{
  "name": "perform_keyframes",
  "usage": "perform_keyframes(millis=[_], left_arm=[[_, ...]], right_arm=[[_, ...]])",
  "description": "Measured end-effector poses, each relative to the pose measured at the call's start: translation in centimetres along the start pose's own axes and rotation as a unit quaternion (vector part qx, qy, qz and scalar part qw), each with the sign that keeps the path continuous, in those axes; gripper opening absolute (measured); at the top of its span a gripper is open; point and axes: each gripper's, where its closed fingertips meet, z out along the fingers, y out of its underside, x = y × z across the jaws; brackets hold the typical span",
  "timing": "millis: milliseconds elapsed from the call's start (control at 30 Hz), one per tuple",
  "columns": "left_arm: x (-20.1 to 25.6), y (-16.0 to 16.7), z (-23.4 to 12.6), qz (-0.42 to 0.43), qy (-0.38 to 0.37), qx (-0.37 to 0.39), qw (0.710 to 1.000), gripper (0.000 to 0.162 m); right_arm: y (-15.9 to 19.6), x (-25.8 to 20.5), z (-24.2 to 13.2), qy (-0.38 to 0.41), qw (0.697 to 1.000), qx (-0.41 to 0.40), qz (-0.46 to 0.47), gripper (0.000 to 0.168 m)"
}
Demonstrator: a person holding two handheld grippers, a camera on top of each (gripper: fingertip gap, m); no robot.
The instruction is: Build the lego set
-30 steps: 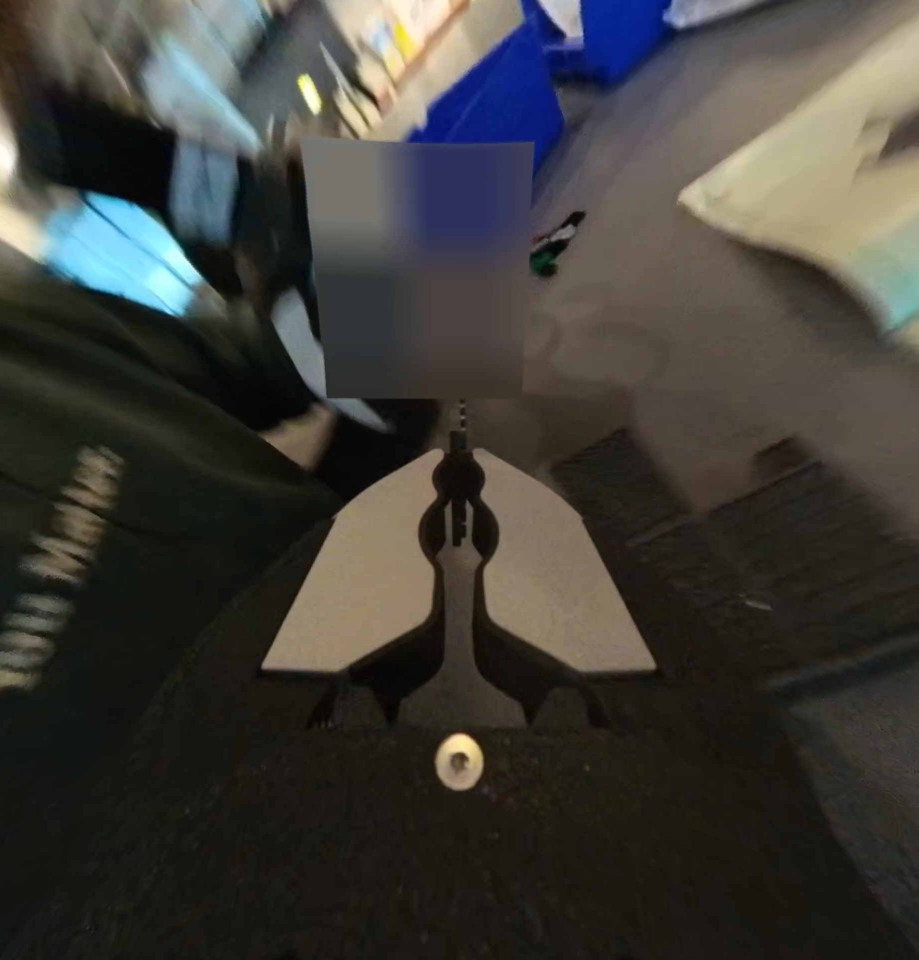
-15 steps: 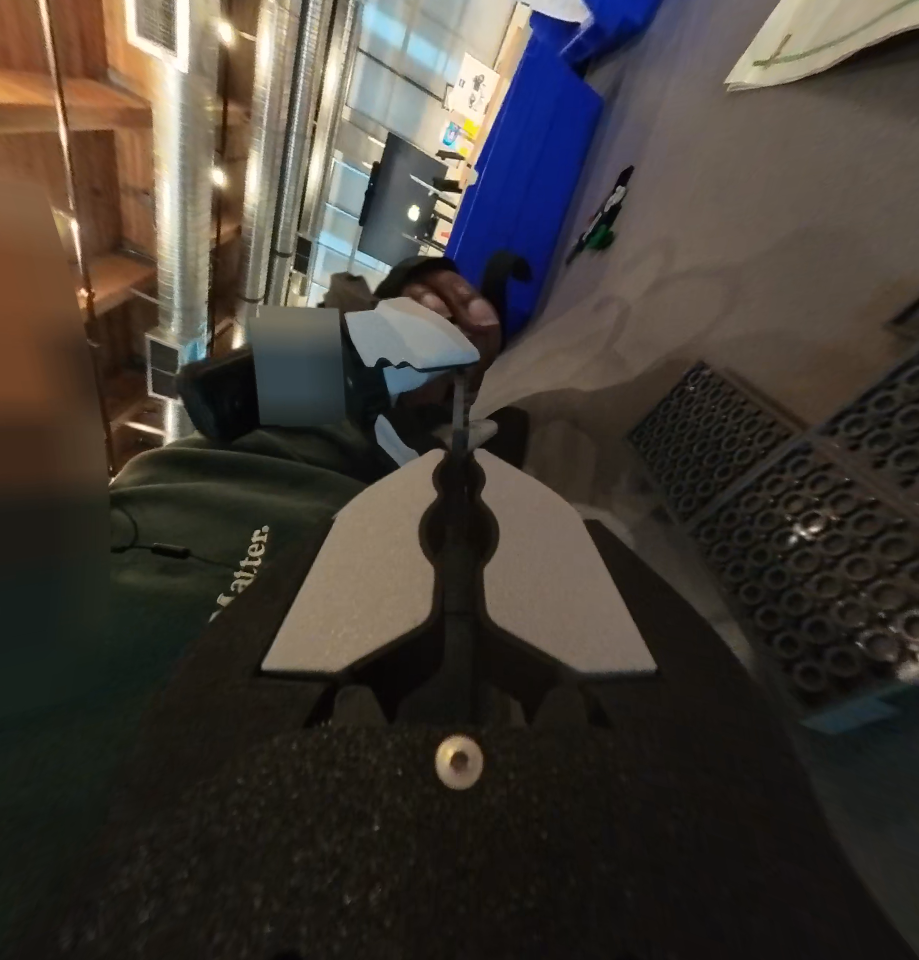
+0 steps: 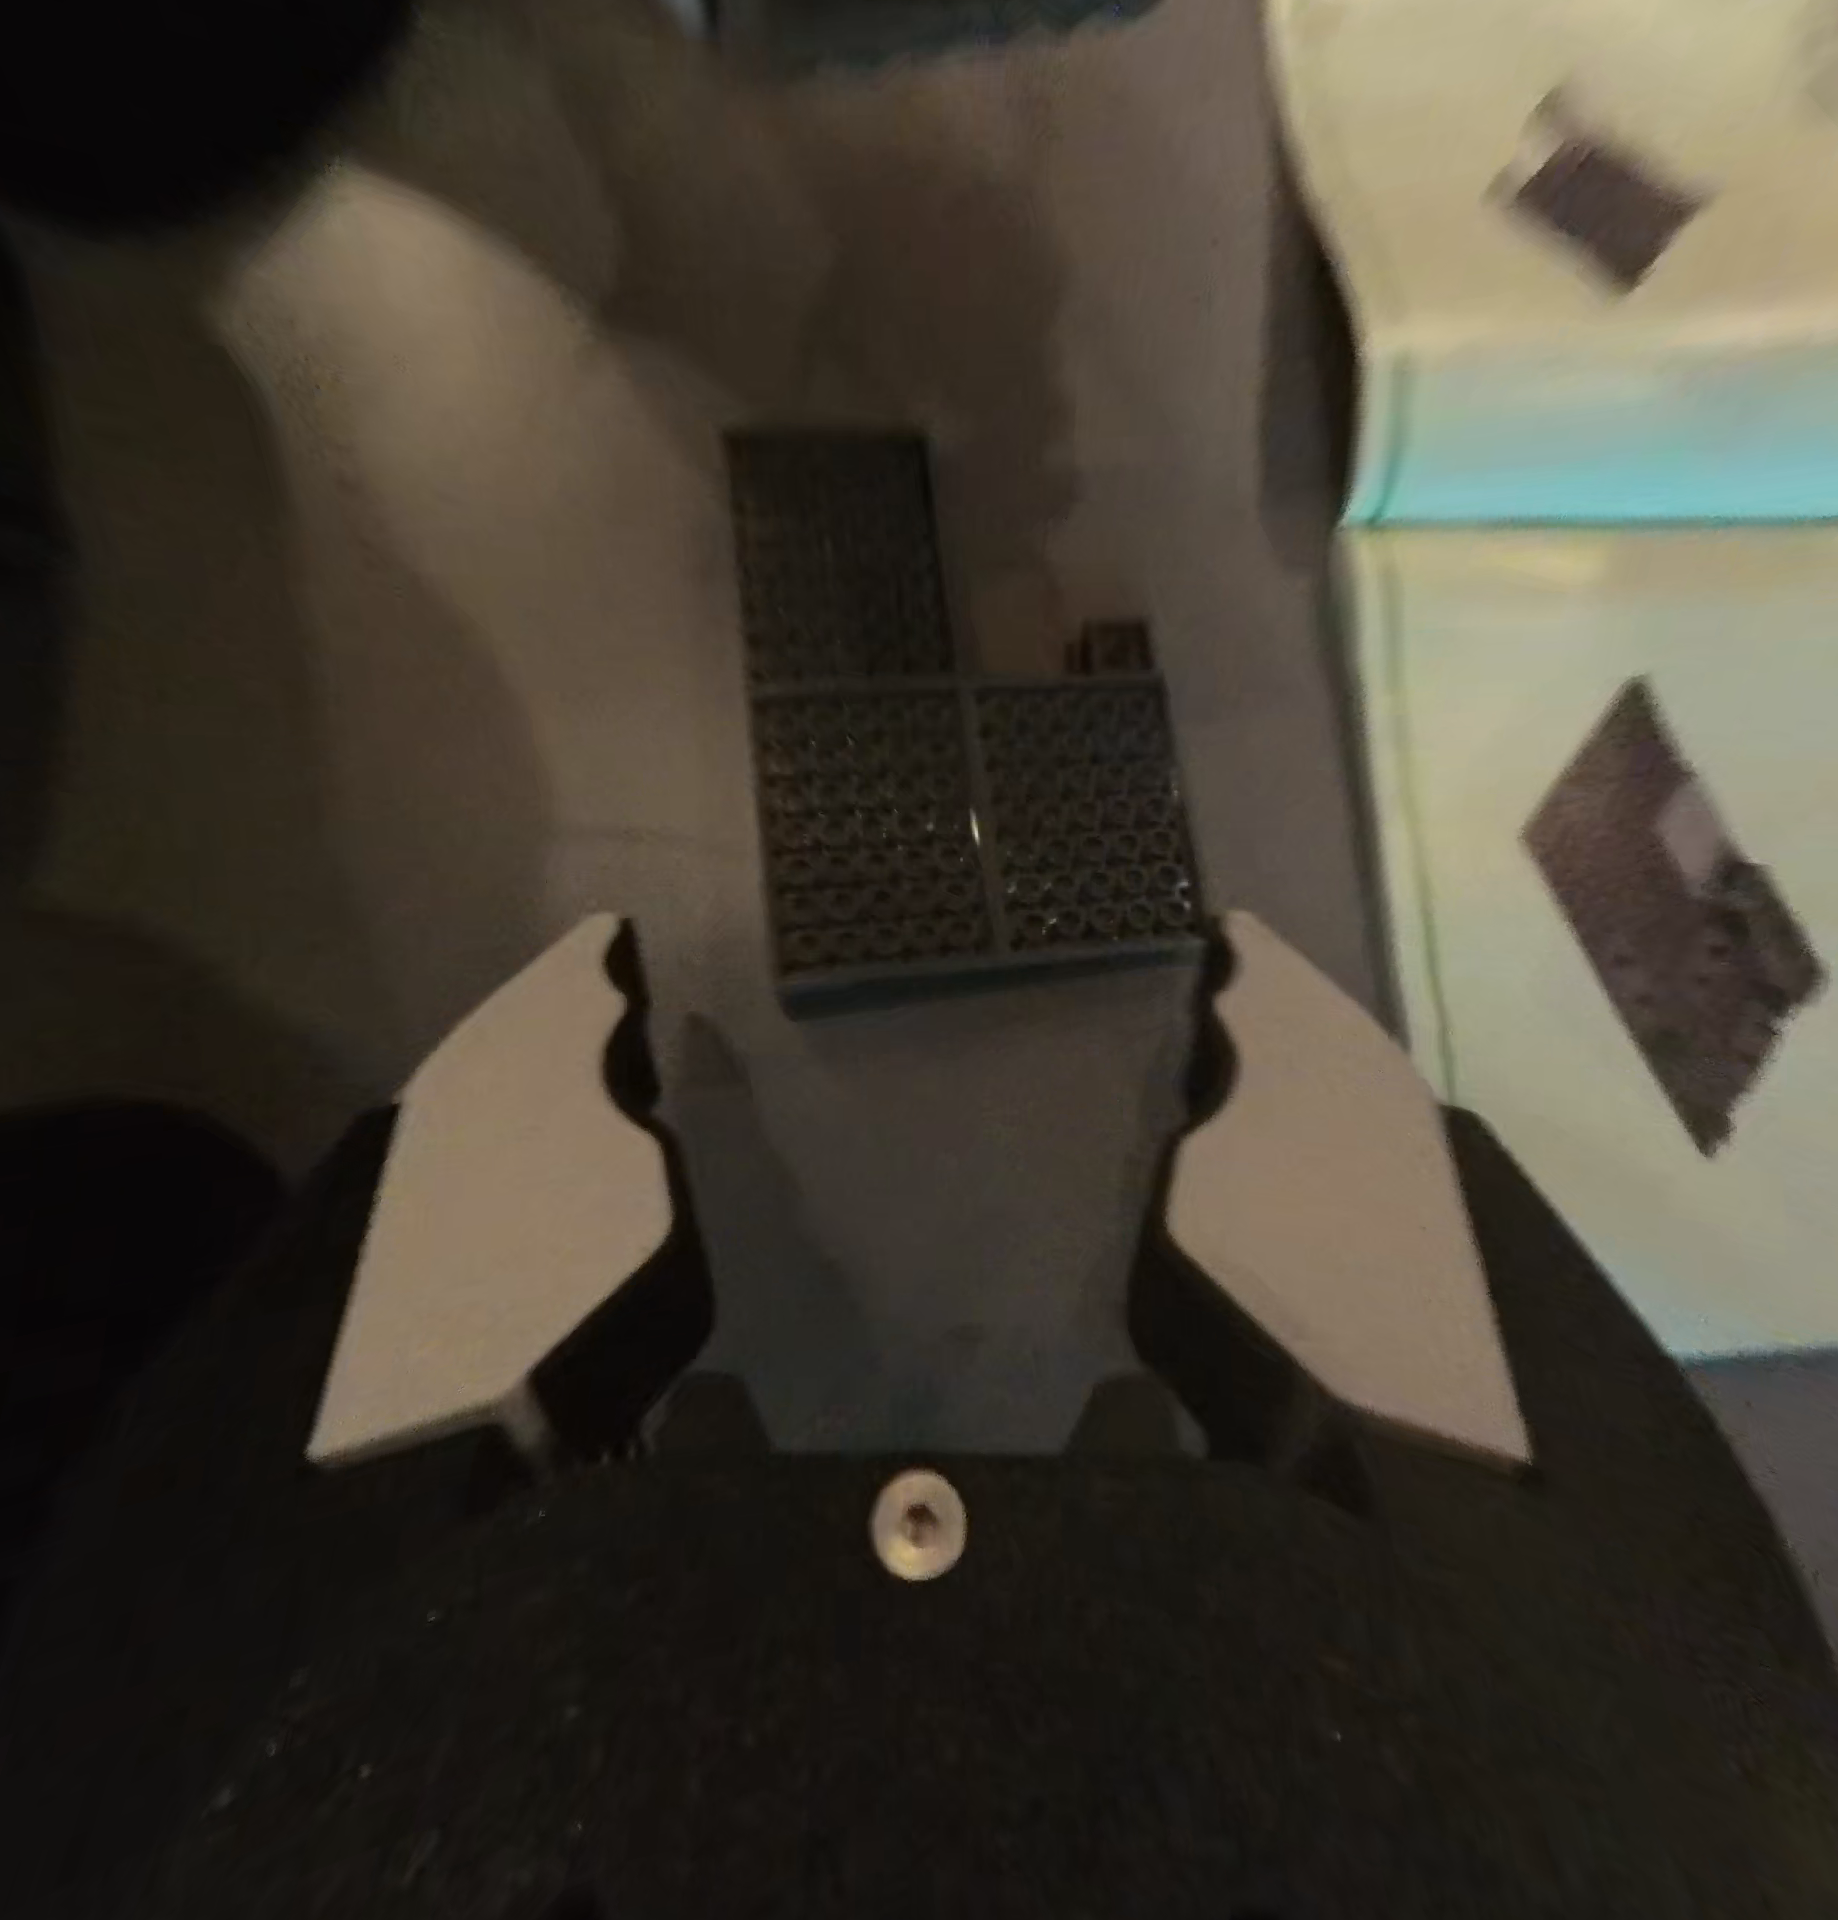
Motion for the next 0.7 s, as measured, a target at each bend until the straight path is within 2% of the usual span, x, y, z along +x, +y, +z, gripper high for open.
perform_keyframes(millis=[67, 133, 233, 300, 467, 600, 700], left_arm=[[-0.5, 0.7, 0.6, -0.004, 0.000, -0.012, 1.000, 0.053], [-0.9, 1.3, 1.0, -0.006, -0.005, -0.023, 1.000, 0.053], [-1.4, 2.1, 0.9, -0.015, -0.013, -0.029, 0.999, 0.053], [-1.5, 2.8, 0.9, -0.021, -0.017, -0.037, 0.999, 0.053], [-1.0, 4.0, 1.8, -0.028, -0.007, -0.054, 0.998, 0.053], [-1.0, 4.7, 3.1, -0.032, 0.013, -0.071, 0.997, 0.053], [-0.8, 4.8, 4.2, -0.033, 0.051, -0.080, 0.995, 0.053]], right_arm=[[0.6, 0.3, 1.5, -0.008, 1.000, -0.029, -0.010, 0.114], [0.5, 0.8, 2.3, -0.008, 1.000, -0.030, 0.003, 0.112], [-0.2, 1.3, 1.9, -0.016, 0.996, 0.008, 0.091, 0.093], [-0.2, 0.7, 1.4, -0.047, 0.983, 0.026, 0.176, 0.079], [0.3, -0.5, 0.8, -0.062, 0.958, 0.035, 0.278, 0.072], [1.1, -0.2, 0.7, -0.033, 0.960, 0.010, 0.279, 0.076], [1.3, -0.5, 0.8, -0.014, 0.972, -0.013, 0.234, 0.088]])
